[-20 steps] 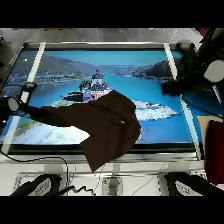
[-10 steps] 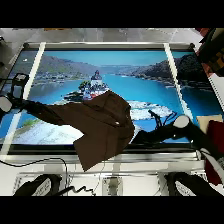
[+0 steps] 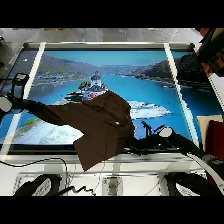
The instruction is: Fold the clothes and pants, and hang the long-sleeved shirts on hangers.
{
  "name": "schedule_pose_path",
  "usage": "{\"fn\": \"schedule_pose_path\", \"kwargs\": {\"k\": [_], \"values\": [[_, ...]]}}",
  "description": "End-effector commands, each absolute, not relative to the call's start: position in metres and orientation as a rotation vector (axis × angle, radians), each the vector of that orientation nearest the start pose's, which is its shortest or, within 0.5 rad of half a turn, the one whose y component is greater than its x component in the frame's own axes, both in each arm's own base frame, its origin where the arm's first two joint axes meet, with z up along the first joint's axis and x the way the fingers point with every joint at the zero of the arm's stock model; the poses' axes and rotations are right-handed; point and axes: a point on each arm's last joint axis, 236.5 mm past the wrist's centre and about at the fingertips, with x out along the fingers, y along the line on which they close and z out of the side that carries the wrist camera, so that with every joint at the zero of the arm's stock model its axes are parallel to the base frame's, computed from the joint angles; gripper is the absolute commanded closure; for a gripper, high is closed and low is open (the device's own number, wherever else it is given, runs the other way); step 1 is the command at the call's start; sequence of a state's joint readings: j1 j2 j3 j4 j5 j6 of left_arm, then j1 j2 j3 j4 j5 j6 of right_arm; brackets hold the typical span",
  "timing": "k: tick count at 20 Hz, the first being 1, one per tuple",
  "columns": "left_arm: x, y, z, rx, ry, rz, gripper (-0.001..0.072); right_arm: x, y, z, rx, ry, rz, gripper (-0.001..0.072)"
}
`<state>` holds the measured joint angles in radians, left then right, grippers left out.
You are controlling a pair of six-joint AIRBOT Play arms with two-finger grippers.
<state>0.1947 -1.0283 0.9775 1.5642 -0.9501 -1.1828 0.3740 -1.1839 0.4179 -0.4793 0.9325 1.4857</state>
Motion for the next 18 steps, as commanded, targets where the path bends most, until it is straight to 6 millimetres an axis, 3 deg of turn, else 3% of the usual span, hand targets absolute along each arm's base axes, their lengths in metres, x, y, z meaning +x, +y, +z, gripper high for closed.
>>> {"fn": "schedule_pose_path", "kwargs": {"k": [1, 8, 11, 12, 13, 15, 16, 18], "values": [[0.369, 0.071, 0.054, 0.248, 1.010, -0.021, 0.0692, 0.168, 0.254, -0.107, 0.913, 1.750, 0.362, 0.0252], [0.373, 0.072, 0.056, 0.251, 0.991, -0.016, 0.0692, 0.180, 0.259, -0.121, 0.917, 1.777, 0.332, 0.0267], [0.373, 0.072, 0.056, 0.251, 0.990, -0.016, 0.0692, 0.187, 0.261, -0.120, 0.914, 1.761, 0.338, 0.0382], [0.373, 0.072, 0.056, 0.251, 0.990, -0.015, 0.0692, 0.191, 0.263, -0.117, 0.905, 1.745, 0.359, 0.0535], [0.373, 0.072, 0.056, 0.251, 0.990, -0.016, 0.0692, 0.197, 0.265, -0.113, 0.892, 1.723, 0.387, 0.0602], [0.373, 0.072, 0.056, 0.251, 0.990, -0.016, 0.0692, 0.215, 0.272, -0.100, 0.848, 1.659, 0.469, 0.0629], [0.373, 0.072, 0.056, 0.251, 0.990, -0.015, 0.0692, 0.226, 0.277, -0.091, 0.818, 1.618, 0.521, 0.0694], [0.373, 0.072, 0.056, 0.252, 0.989, -0.015, 0.0692, 0.248, 0.285, -0.069, 0.731, 1.532, 0.630, 0.0696]]}}
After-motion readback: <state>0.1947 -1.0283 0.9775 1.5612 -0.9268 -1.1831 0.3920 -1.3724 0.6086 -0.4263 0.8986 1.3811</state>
